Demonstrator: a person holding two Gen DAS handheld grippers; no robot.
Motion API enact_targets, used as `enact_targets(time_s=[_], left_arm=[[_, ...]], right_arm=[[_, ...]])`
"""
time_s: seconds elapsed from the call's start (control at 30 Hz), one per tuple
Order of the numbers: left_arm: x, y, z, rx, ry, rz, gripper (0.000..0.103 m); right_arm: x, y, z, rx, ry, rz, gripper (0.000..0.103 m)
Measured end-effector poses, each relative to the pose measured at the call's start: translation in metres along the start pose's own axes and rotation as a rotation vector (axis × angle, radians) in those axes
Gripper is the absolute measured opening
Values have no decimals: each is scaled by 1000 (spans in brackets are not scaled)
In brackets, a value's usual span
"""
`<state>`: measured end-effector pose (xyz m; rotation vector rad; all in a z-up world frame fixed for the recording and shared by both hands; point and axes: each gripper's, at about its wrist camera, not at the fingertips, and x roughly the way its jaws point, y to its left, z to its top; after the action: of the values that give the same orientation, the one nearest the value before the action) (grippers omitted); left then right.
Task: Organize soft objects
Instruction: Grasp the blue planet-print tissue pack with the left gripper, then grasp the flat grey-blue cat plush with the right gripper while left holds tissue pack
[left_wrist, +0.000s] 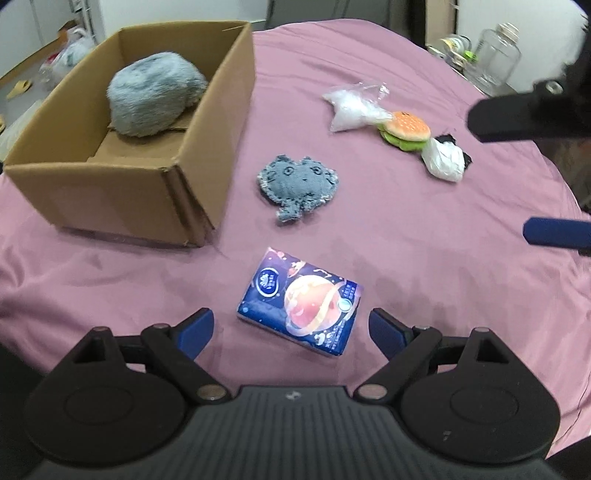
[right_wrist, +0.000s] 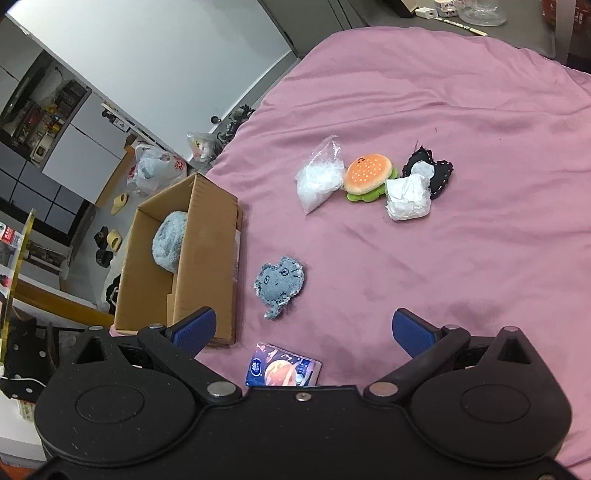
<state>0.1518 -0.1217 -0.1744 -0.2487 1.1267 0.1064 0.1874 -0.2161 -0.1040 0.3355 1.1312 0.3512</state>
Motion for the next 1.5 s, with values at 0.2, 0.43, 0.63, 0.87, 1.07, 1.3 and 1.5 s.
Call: enact_targets(time_s=[0.2,0.43,0.63,0.87,1.07,1.3,1.5], left_arm=[[10,-7,2,65,-20,55,90],[30,-10,6,88,-8,46,90],[36,2,4,37,-3,62,78],[28,27,4,-80,-1,58,77],[19,45,7,-159,-9,41,77],[10,68,7,-260,-24,36,77],[-5,82,7,-310,-52,44,77]], right_arm=[[8,-4,2,12,21,2,103],[30,-11,5,60,72,0,103],[47,-11,9,87,92,50,96],[65,4,10,53,111,69,82],[76,6,13,78,112,64,59],[87,9,10,101,120,40,49],[99,15,7,100,130,-4,48]])
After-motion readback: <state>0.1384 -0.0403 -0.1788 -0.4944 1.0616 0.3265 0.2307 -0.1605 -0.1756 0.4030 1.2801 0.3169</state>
